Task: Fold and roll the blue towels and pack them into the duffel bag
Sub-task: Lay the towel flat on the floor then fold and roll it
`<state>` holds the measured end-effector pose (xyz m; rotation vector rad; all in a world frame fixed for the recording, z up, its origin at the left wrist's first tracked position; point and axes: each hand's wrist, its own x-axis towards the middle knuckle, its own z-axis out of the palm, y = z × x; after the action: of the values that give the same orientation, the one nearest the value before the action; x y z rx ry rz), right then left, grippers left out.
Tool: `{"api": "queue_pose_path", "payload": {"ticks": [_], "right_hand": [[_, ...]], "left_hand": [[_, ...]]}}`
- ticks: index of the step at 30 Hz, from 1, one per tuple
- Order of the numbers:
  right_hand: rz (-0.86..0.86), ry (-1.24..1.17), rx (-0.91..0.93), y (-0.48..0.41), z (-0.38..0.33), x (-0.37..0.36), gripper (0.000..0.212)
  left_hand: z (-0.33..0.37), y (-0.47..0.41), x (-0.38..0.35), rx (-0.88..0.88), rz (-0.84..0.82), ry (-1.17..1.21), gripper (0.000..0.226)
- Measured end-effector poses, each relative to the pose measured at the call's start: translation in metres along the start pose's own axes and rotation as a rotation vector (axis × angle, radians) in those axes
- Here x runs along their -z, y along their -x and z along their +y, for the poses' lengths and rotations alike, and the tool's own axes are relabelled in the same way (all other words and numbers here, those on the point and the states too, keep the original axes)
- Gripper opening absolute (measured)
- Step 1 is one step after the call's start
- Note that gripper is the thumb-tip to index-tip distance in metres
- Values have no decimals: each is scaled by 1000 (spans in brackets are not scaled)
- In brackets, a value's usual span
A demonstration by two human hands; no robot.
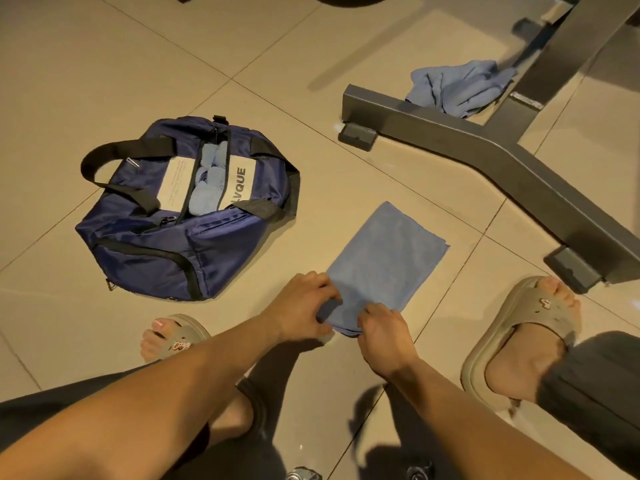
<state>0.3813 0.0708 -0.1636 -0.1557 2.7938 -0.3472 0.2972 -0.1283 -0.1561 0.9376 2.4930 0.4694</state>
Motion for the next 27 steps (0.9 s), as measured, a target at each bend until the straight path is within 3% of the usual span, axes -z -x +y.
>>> {"api": "queue_pose_path", "payload": {"ticks": [3,7,11,15,16,19,23,27], "right_hand": [[-28,-153,-40,0,5,0,15],[-230,-280,-110,-13,21,5,12],[-347,-435,-190,-19,38,13,8],[-212,-608,-343,-1,32,1,6],[-159,-595,-348,4,27,-1,18],[-8,-248,-186,14,9,-6,56],[150,-104,-171,16,-9,-22,21],[102,-220,-202,20,-1,-28,18]], "left_hand": [[0,-1,-13,-107,-120,-137,47],[-3,-2,-19,-136,-39,-139,45],[-1,-6,-23,-142,32,-98,26],[-2,-15,-22,-82,-20,23,22],[-3,-19,-20,-81,-42,33,23],[-1,-32,-8,-33,-207,21,18],[1,-42,3,67,-384,41,21],[-10,-37,2,75,-329,121,14]]}}
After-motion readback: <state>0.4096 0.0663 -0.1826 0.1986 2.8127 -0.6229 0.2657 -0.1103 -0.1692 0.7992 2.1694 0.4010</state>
